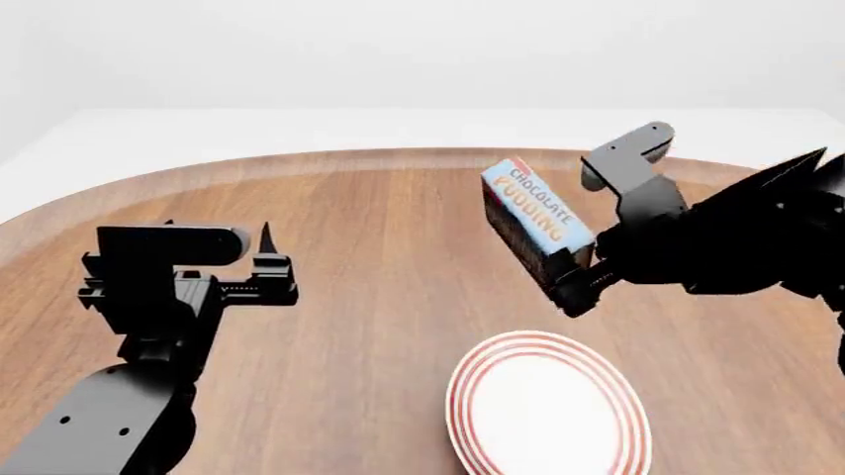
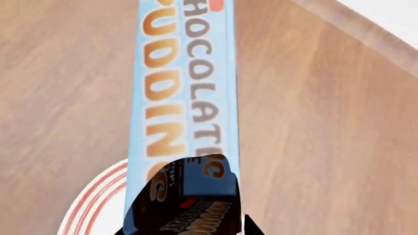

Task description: Put the chocolate pudding to the right of the plate.

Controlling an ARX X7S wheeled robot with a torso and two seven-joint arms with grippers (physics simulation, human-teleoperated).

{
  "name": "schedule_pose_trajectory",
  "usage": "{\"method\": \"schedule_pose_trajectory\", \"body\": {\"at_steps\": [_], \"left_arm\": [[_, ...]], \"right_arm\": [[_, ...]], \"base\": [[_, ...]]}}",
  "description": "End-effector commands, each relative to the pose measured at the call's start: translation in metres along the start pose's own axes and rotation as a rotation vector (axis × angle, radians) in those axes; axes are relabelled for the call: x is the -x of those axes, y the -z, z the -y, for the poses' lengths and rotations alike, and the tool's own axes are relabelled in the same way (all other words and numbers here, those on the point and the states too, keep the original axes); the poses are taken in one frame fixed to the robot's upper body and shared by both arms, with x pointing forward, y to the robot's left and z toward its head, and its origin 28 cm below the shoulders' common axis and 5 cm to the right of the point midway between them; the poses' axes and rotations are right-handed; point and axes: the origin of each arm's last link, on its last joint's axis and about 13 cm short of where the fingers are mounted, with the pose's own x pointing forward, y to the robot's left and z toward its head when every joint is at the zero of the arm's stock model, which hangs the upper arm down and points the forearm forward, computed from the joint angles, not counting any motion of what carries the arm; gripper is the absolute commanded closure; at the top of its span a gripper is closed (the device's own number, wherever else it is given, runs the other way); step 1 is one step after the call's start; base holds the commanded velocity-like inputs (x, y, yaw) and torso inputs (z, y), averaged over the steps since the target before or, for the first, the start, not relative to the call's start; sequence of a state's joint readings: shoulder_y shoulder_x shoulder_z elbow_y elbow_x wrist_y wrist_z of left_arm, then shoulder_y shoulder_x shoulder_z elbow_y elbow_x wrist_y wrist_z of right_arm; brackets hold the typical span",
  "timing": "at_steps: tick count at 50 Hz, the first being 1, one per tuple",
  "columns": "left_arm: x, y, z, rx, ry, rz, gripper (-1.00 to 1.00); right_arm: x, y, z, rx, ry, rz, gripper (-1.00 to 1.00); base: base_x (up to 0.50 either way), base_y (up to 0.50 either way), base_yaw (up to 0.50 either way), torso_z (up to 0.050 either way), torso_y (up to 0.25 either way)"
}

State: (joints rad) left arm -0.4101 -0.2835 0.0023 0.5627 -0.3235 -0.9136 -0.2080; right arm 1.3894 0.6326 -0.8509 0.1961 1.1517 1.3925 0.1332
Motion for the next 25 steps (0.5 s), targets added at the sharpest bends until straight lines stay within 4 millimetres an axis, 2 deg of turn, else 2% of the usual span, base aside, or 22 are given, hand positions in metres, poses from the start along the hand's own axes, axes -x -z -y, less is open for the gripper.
{"method": "schedule_pose_trajectory", "body": {"at_steps": [1,4,8,25], "left_arm": [[0.0,0.0,-0.001,-0.001,-0.003,0.0,-1.0],[0.0,0.001,-0.001,-0.001,-0.004,-0.002,-1.0],[-0.001,0.001,0.0,0.001,-0.002,-0.002,-1.0],[-0.001,0.002,-0.001,0.004,-0.003,0.001,-1.0]], "right_arm": [[0.014,-0.006,0.052,-0.279,0.132,-0.04,1.0],[0.014,0.003,0.063,-0.324,0.152,-0.072,1.0],[0.018,0.014,0.069,-0.37,0.196,-0.087,1.0],[0.024,0.071,0.075,-0.456,0.255,-0.178,1.0]], "base": [[0.0,0.0,0.0,0.0,0.0],[0.0,0.0,0.0,0.0,0.0],[0.0,0.0,0.0,0.0,0.0],[0.0,0.0,0.0,0.0,0.0]]}}
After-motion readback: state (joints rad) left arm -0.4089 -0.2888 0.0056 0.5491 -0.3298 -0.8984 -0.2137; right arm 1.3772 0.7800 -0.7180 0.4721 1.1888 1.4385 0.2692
